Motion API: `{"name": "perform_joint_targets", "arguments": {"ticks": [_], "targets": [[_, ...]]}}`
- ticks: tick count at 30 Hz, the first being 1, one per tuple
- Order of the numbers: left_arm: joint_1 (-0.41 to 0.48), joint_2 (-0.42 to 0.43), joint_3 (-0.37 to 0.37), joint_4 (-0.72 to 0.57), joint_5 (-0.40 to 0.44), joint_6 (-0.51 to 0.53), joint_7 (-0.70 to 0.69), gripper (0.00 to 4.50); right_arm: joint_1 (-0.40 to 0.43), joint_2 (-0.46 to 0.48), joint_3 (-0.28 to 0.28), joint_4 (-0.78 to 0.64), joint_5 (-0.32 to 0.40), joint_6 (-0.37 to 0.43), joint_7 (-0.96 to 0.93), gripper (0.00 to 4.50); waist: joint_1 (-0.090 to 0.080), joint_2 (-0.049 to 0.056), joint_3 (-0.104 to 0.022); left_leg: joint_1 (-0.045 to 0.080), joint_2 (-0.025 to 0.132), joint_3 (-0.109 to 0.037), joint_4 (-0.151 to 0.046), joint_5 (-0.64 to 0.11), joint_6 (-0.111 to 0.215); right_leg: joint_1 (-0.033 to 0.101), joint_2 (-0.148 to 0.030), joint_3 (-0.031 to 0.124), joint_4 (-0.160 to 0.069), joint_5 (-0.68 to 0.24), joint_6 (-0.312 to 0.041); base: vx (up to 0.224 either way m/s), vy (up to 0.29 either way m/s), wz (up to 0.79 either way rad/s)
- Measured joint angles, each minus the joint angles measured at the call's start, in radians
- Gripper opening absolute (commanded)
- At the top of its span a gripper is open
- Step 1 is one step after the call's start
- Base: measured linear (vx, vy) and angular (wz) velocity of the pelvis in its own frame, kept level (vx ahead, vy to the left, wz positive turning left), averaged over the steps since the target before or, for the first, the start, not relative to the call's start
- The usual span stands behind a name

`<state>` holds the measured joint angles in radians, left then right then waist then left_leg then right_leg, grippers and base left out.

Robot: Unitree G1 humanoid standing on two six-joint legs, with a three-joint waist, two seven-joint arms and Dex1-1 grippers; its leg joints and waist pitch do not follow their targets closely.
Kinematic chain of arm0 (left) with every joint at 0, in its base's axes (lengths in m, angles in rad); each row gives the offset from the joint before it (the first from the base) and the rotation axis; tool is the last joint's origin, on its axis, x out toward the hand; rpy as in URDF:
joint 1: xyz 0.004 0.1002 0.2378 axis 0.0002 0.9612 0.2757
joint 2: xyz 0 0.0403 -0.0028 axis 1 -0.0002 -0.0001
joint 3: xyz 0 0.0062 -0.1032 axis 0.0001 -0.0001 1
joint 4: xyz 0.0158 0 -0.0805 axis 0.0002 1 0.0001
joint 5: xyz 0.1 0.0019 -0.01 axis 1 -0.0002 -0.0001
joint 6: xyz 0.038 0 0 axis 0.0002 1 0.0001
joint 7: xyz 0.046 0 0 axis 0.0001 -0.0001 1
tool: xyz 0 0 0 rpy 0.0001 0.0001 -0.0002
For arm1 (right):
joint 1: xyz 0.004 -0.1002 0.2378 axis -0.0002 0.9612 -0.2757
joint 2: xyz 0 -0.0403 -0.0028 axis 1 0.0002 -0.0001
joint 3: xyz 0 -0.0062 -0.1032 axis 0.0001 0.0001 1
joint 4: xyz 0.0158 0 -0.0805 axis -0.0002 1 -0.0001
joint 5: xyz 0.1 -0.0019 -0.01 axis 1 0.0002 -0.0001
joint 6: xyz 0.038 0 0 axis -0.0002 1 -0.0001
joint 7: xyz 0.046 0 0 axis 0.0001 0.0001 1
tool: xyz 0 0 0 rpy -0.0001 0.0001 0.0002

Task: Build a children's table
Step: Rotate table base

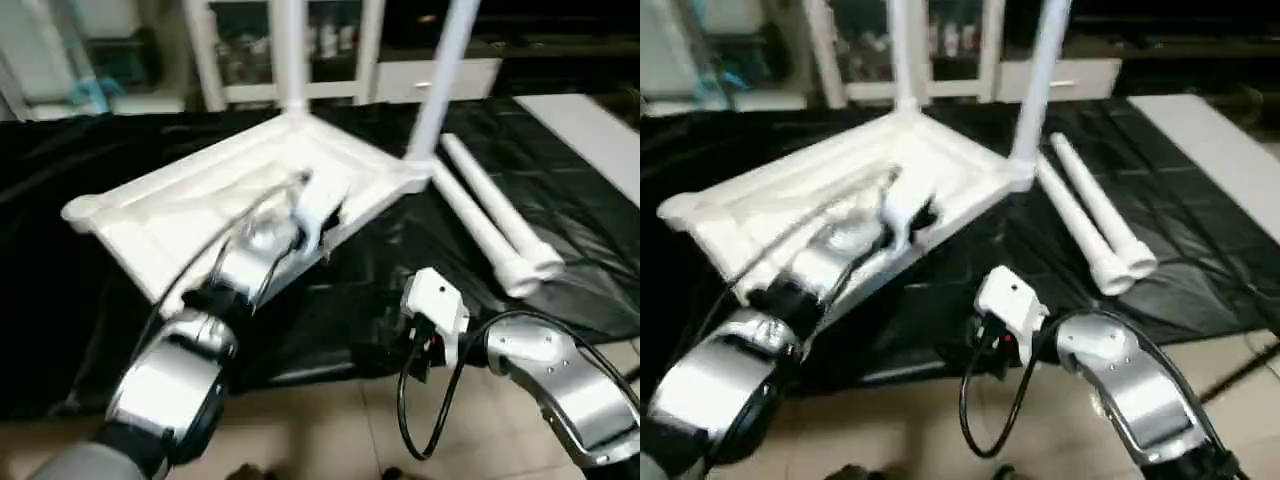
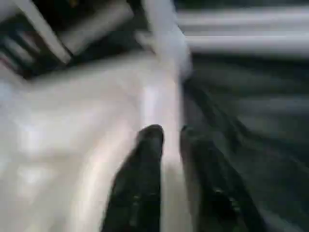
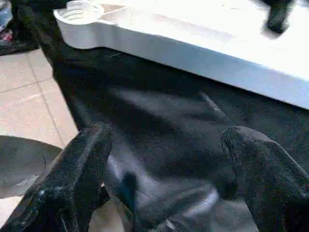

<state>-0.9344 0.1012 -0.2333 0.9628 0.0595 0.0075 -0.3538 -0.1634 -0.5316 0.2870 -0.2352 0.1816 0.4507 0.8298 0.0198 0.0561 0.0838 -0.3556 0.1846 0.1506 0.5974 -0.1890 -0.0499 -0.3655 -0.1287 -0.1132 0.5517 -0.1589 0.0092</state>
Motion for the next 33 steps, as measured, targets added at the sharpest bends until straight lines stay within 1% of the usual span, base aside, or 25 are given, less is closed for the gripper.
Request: {"name": "perform_joint_targets", "arguments": {"ticks": [1,2,3,4,5,6,7,8,9,10,11,12,13,14,15,17,19,21,23,24,25,26,28,31,33], "targets": [[0.004,0.002,0.007,0.009,0.0,-0.034,0.012,1.04,0.0,-0.001,0.0,0.001,0.0,0.0,0.0,3.96,-0.006,-0.003,0.003,0.005,-0.006,0.0,0.004,-0.009,-0.009,-0.003,-0.003,-0.013,-0.008,-0.001,0.003,0.0,0.0,0.0],[0.005,0.005,0.018,0.014,-0.001,-0.055,0.013,1.04,-0.002,-0.001,0.0,0.001,-0.001,0.0,-0.001,3.96,-0.008,0.003,0.003,0.003,-0.006,-0.007,0.014,-0.024,-0.003,0.0,-0.012,-0.04,-0.018,-0.001,0.003,0.029,0.012,-0.19],[0.007,0.012,0.033,0.014,-0.008,-0.066,0.006,1.04,-0.005,0.001,0.0,0.001,0.0,0.0,-0.002,3.96,-0.017,0.019,0.001,-0.003,0.001,-0.019,0.013,-0.027,-0.002,0.008,-0.021,-0.078,-0.032,-0.001,0.003,0.12,0.052,-0.34],[0.021,0.025,0.055,-0.009,-0.028,-0.066,-0.032,1.04,-0.004,0.002,0.0,0.001,0.0,-0.001,-0.002,3.96,-0.031,0.036,0.001,-0.015,0.019,-0.039,0.014,-0.027,-0.006,0.027,-0.02,-0.107,-0.034,-0.011,0.015,0.12,0.052,-0.34],[0.034,0.035,0.068,-0.035,-0.046,-0.063,-0.075,1.04,0.004,0.003,0.0,0.0,0.0,-0.001,-0.003,3.96,-0.034,0.033,0.004,-0.015,0.019,-0.042,0.015,-0.026,-0.008,0.019,-0.015,-0.084,0.005,-0.036,0.011,0.109,0.016,-0.17],[0.057,0.043,0.075,-0.081,-0.066,-0.057,-0.121,1.04,0.009,0.001,0.001,0.0,0.0,0.0,-0.002,3.96,-0.039,0.01,0.002,-0.006,0.009,-0.029,0.014,-0.026,-0.009,0.021,-0.015,-0.036,0.044,-0.036,0.003,0.082,-0.046,-0.06],[0.084,0.056,0.08,-0.138,-0.087,-0.042,-0.174,1.04,0.006,0.001,0.0,0.0,0.0,0.0,-0.002,3.96,-0.04,-0.006,0.001,0.004,-0.012,-0.032,0.016,-0.028,-0.014,0.015,-0.019,-0.002,0.058,-0.027,0.023,0.082,-0.046,-0.06],[0.113,0.07,0.078,-0.185,-0.103,-0.02,-0.22,1.04,0.006,0.002,0.0,0.001,0.0,0.001,-0.002,3.96,-0.038,-0.005,-0.003,0.002,-0.018,-0.034,0.012,-0.031,-0.018,0.009,-0.019,0.003,0.06,-0.027,0.024,0.075,-0.058,-0.12],[0.161,0.112,0.067,-0.278,-0.126,0.01,-0.291,1.04,0.003,0.006,-0.001,-0.002,0.003,0.001,-0.003,3.96,-0.037,-0.003,-0.007,-0.007,-0.018,-0.034,0.006,-0.031,-0.018,-0.002,-0.018,0.006,0.06,-0.027,0.024,0.0,0.0,0.0],[0.221,0.191,0.051,-0.403,-0.16,0.052,-0.38,1.04,0.005,0.006,-0.004,-0.005,0.006,0.001,-0.003,3.96,-0.038,0.004,-0.014,-0.017,-0.016,-0.036,0.001,-0.027,-0.023,-0.018,-0.013,0.006,0.062,-0.027,0.023,0.052,-0.053,-0.19],[0.263,0.259,0.047,-0.481,-0.182,0.088,-0.436,1.04,0.006,0.003,-0.006,-0.006,0.007,0.002,-0.003,3.96,-0.038,0.009,-0.018,-0.027,-0.008,-0.039,0.001,-0.006,-0.031,-0.029,-0.002,0.006,0.066,-0.022,0.015,0.073,-0.049,-0.2],[0.288,0.31,0.049,-0.517,-0.195,0.111,-0.473,1.04,0.007,0.001,-0.008,-0.005,0.008,0.003,-0.003,3.96,-0.033,0.013,-0.021,-0.037,-0.002,-0.041,0.008,0.01,-0.033,-0.039,0.005,0.005,0.073,-0.023,0.007,0.106,-0.056,-0.17],[0.325,0.371,0.053,-0.566,-0.208,0.145,-0.513,1.04,0.006,0.002,-0.007,-0.008,0.009,0.005,-0.003,3.96,-0.03,0.013,-0.022,-0.046,-0.002,-0.042,0.009,0.01,-0.033,-0.045,0.009,0.005,0.075,-0.026,0.004,0.072,-0.029,-0.06],[0.349,0.408,0.056,-0.599,-0.215,0.166,-0.539,1.04,0.004,0.003,-0.007,-0.009,0.009,0.005,-0.003,3.96,-0.022,0.013,-0.023,-0.048,0.0,-0.041,0.01,0.009,-0.03,-0.053,0.012,0.009,0.076,-0.027,0.001,0.069,-0.014,0.0],[0.381,0.449,0.056,-0.637,-0.22,0.189,-0.566,1.04,0.002,0.006,-0.004,-0.008,0.009,0.005,-0.003,3.96,-0.015,0.013,-0.023,-0.05,0.002,-0.039,0.01,0.008,-0.029,-0.056,0.015,0.012,0.076,-0.028,0.0,0.059,-0.014,-0.04],[0.47,0.582,0.07,-0.732,-0.22,0.258,-0.63,1.04,-0.002,0.014,-0.002,-0.012,0.01,0.004,-0.002,3.96,-0.007,0.012,-0.022,-0.048,0.006,-0.036,0.01,0.005,-0.026,-0.055,0.017,0.014,0.076,-0.03,-0.004,0.029,-0.007,-0.02],[0.542,0.707,0.117,-0.773,-0.204,0.326,-0.678,1.04,0.005,0.009,-0.005,-0.014,0.009,0.004,-0.002,3.96,-0.004,0.012,-0.022,-0.044,0.008,-0.033,0.009,0.003,-0.026,-0.053,0.018,0.015,0.075,-0.031,-0.005,0.0,0.0,0.0],[0.583,0.767,0.161,-0.817,-0.183,0.363,-0.699,1.04,0.005,0.014,-0.003,-0.014,0.009,0.004,-0.002,3.96,0.009,0.012,-0.022,-0.039,0.009,-0.03,0.009,0.0,-0.034,-0.049,0.018,0.019,0.075,-0.031,-0.006,0.0,0.0,0.0],[0.664,0.844,0.199,-0.882,-0.171,0.416,-0.716,1.04,0.003,0.021,0.004,-0.02,0.01,0.003,-0.002,3.96,0.014,0.012,-0.021,-0.026,0.01,-0.02,0.009,-0.001,-0.036,-0.038,0.017,0.027,0.074,-0.031,-0.005,0.0,0.0,0.0],[0.687,0.868,0.213,-0.897,-0.171,0.438,-0.718,1.04,0.003,0.022,0.005,-0.02,0.01,0.004,-0.002,3.96,0.016,0.011,-0.021,-0.021,0.01,-0.016,0.008,-0.001,-0.036,-0.035,0.017,0.033,0.074,-0.033,-0.002,0.0,0.0,0.0],[0.715,0.896,0.228,-0.912,-0.172,0.461,-0.723,1.04,0.004,0.021,0.006,-0.021,0.011,0.004,-0.002,3.96,0.019,0.008,-0.02,-0.015,0.01,-0.007,0.004,-0.001,-0.036,-0.033,0.018,0.045,0.074,-0.036,0.003,0.0,0.0,0.0],[0.754,0.929,0.245,-0.931,-0.172,0.478,-0.723,1.04,0.003,0.024,0.007,-0.024,0.012,0.004,-0.002,3.96,0.018,0.007,-0.021,-0.013,0.009,-0.005,0.003,-0.001,-0.035,-0.032,0.019,0.05,0.074,-0.036,0.004,0.0,0.0,0.0],[0.805,0.987,0.276,-0.939,-0.17,0.508,-0.724,1.04,0.007,0.022,0.007,-0.026,0.013,0.005,-0.002,3.96,0.018,0.004,-0.022,-0.012,0.008,-0.004,0.004,-0.001,-0.035,-0.032,0.019,0.054,0.074,-0.037,0.004,0.0,0.0,0.0],[0.896,1.087,0.319,-0.944,-0.122,0.546,-0.724,1.04,0.01,0.02,0.007,-0.03,0.016,0.005,-0.001,3.96,0.015,-0.003,-0.026,-0.011,0.007,-0.003,0.004,-0.001,-0.035,-0.032,0.021,0.059,0.071,-0.037,0.004,0.0,0.0,0.0],[0.927,1.101,0.329,-0.945,-0.1,0.561,-0.725,1.04,0.01,0.02,0.007,-0.029,0.016,0.005,0.0,3.96,0.015,-0.004,-0.027,-0.01,0.007,-0.003,0.003,-0.001,-0.035,-0.031,0.023,0.062,0.068,-0.037,0.004,0.0,0.0,0.0]]}}
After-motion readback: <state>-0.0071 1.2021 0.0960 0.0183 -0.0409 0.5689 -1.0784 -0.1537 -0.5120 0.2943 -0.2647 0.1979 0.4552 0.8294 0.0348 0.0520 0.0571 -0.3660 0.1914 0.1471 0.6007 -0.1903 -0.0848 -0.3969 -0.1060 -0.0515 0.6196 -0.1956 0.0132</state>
